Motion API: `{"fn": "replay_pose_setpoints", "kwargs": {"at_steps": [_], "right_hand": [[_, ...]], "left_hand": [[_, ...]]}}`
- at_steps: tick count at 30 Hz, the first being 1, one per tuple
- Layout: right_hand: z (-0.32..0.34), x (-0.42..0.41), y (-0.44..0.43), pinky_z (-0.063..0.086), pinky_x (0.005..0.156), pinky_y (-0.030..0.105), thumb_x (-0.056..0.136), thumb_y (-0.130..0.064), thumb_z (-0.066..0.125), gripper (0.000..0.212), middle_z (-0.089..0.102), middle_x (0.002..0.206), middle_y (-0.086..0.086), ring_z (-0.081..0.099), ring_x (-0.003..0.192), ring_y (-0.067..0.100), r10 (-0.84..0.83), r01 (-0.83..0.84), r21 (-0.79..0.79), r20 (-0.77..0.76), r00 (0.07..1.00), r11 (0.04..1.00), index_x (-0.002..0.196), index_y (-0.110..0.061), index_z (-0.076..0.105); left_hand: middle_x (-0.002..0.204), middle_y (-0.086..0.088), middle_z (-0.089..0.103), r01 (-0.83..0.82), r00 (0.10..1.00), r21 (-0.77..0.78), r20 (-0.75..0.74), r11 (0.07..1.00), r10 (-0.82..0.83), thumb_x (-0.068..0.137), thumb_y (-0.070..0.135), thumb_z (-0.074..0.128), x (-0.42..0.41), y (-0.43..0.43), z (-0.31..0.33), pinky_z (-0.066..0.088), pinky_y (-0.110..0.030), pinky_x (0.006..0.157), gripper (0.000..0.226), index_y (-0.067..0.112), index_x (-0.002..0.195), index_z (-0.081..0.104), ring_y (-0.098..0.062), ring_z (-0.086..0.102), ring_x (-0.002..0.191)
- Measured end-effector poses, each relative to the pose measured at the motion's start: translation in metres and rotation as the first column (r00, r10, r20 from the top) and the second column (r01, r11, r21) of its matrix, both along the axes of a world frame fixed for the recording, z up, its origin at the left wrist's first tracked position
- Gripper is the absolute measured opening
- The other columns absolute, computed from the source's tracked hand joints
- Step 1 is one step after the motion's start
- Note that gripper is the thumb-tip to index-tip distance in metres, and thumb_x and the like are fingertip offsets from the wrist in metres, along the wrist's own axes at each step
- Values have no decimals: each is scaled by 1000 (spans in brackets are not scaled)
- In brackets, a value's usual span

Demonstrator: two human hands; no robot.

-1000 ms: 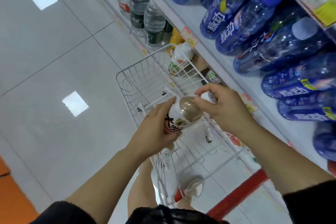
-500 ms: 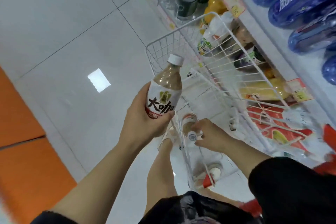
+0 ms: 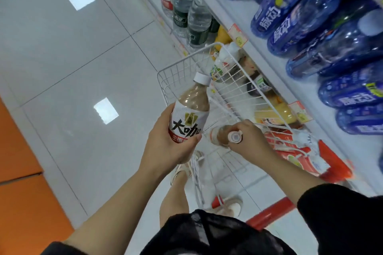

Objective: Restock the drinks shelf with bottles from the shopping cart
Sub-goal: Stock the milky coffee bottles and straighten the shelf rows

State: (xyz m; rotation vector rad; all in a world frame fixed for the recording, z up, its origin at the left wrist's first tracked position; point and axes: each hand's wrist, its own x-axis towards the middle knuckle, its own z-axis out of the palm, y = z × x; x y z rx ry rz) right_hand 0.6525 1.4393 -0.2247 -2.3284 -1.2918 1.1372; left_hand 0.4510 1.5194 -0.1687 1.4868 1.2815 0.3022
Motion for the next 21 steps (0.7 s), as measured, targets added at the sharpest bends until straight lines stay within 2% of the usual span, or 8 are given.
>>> {"fn": "replay_pose_setpoints", "kwargs": {"at_steps": [4,6,8,10,13,16,18,21], "right_hand": [[99,27,-21,32,66,13,69,2,68,34,45,104,1,50,87,15,-211,203,149,35,977,968,100,-9,59],[151,39,-34,32,64,9,70,0,68,32,46,100,-3,48,84,10,-261,232,254,87,961,939,98,-15,61],[202,49,-49,34,68,1,68,-4,73,31,49,94,-4,48,80,9,-306,238,393,121,944,888,95,-17,64],[251,60,-68,34,71,2,68,-11,78,30,52,90,-5,49,79,6,-352,235,519,139,926,822,92,-22,63],[314,71,-101,35,67,5,77,-22,73,22,50,87,-4,49,78,-2,-430,219,683,155,889,697,90,-23,55],[366,75,-134,35,68,4,84,-31,66,17,46,86,-10,46,79,-13,-529,202,811,150,835,549,87,-30,49],[394,75,-154,35,67,5,85,-37,57,12,51,88,-8,48,81,-9,-600,230,875,83,796,426,82,-37,46],[425,77,-179,40,67,11,89,-43,53,12,62,93,2,55,80,5,-659,316,921,-93,746,227,91,-30,51]], "left_hand": [[105,24,58,89,990,75,103,993,-96,68,31,79,39,-8,65,48,-10,73,70,60,113,34,13,56,93],[105,26,58,133,975,132,159,982,-154,68,29,79,59,-14,99,46,-6,72,70,59,114,35,13,56,94],[108,23,59,158,957,182,214,970,-196,67,28,79,77,-20,133,46,-9,75,71,50,122,39,10,58,95],[111,21,61,175,933,237,270,956,-238,67,29,80,94,-30,167,49,-11,77,74,49,126,39,8,59,96],[111,20,60,186,883,341,354,921,-309,67,27,80,116,-51,215,47,-8,74,73,62,114,37,10,58,96],[114,26,57,186,816,405,444,895,-370,67,28,81,134,-78,260,48,-11,79,75,63,113,34,10,57,102],[116,30,55,189,776,458,472,868,-418,67,32,81,144,-98,289,48,-13,85,76,63,115,32,11,55,105],[116,27,57,211,667,508,550,835,-503,68,20,82,160,-124,323,49,-13,82,76,50,124,39,8,56,107]]}}
